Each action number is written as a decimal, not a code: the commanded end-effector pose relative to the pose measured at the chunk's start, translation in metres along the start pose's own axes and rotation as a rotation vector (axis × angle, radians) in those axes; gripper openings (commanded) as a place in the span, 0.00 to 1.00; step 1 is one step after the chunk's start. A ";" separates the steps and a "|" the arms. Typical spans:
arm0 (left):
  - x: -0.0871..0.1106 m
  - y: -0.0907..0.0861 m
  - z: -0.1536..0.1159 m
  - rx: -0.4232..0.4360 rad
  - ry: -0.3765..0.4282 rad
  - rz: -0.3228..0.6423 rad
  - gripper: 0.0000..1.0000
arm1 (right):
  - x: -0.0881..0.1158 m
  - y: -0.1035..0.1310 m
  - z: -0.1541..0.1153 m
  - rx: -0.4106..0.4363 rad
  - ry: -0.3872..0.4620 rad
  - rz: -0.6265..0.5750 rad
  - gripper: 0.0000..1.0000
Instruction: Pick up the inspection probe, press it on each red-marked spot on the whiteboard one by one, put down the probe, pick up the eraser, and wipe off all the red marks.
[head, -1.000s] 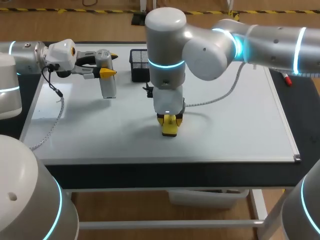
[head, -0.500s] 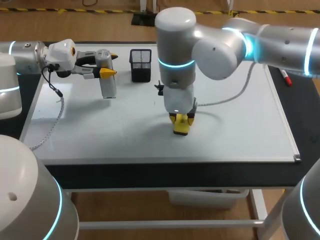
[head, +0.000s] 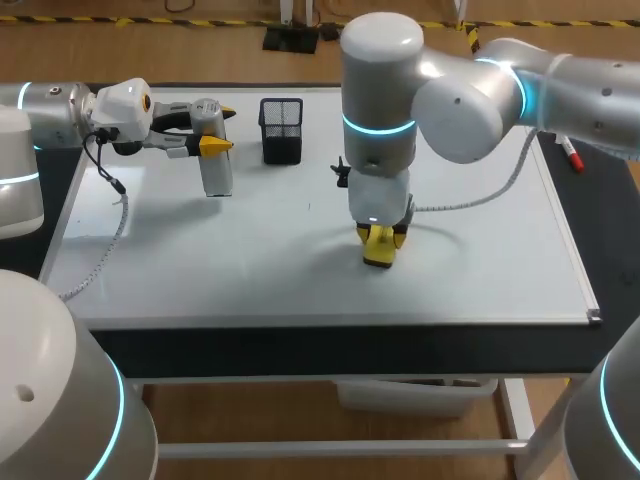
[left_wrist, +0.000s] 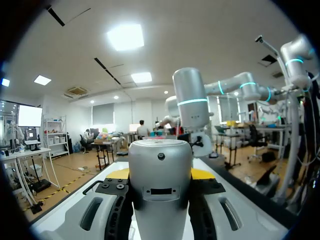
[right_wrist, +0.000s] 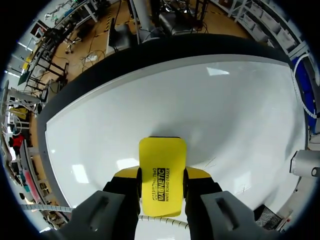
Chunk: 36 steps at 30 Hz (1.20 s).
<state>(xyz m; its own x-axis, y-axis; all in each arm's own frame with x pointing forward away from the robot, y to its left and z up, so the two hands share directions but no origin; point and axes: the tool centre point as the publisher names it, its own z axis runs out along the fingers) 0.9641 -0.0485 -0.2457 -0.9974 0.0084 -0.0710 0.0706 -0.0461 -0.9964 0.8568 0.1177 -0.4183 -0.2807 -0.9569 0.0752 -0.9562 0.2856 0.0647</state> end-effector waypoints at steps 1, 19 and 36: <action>0.001 -0.002 0.000 -0.002 -0.001 0.001 0.00 | 0.004 -0.003 -0.014 0.005 0.001 -0.011 0.00; 0.001 -0.002 0.000 -0.002 -0.001 0.001 0.00 | 0.004 -0.009 -0.023 0.014 0.014 -0.013 0.00; 0.001 -0.002 0.000 -0.002 -0.001 0.001 0.00 | -0.011 -0.054 -0.024 0.049 0.045 -0.107 0.00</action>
<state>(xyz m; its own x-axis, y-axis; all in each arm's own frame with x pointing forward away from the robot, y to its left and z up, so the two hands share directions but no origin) 0.9641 -0.0485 -0.2457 -0.9974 0.0084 -0.0710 0.0706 -0.0461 -0.9964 0.8947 0.1095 -0.3958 -0.1857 -0.9784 0.0906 -0.9824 0.1866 0.0010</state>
